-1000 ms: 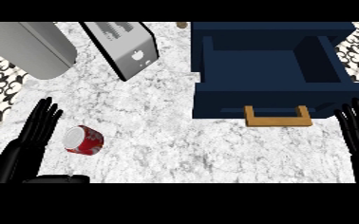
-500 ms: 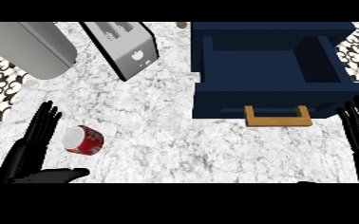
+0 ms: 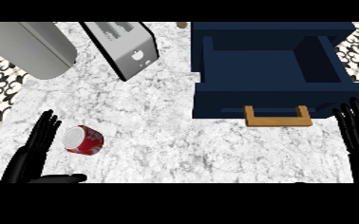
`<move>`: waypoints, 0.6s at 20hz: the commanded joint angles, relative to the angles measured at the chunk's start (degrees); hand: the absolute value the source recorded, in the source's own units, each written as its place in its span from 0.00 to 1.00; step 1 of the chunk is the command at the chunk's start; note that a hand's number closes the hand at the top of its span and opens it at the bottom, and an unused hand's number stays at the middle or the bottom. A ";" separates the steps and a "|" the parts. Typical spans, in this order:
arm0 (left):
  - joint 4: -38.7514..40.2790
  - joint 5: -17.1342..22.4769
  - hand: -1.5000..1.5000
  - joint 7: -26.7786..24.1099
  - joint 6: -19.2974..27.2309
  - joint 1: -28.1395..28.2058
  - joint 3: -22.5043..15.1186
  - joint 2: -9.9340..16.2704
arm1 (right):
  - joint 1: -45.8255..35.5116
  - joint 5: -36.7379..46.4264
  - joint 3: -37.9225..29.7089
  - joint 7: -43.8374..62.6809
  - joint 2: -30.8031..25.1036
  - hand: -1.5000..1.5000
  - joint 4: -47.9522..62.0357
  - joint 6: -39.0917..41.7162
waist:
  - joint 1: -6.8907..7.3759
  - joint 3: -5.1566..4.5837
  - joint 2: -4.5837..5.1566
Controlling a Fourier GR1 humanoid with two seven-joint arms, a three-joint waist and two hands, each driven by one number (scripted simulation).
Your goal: Pick up the can, place it into the drawer and close the drawer
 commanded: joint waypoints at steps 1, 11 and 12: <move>8.54 0.63 0.00 -5.43 -2.12 -1.76 2.65 2.65 | 1.26 1.09 0.89 1.93 1.51 0.00 -3.79 -1.21 | -0.11 -0.02 -0.01; 18.08 -1.19 0.00 -12.68 -2.40 -1.75 2.10 2.99 | -0.88 0.77 -0.11 1.47 0.58 0.00 -1.16 -0.87 | 0.03 0.00 0.00; 18.57 0.23 0.00 -10.24 -2.77 -4.18 3.93 5.24 | 0.62 3.85 2.28 -1.53 2.33 0.00 -0.01 -1.18 | -0.01 0.00 0.00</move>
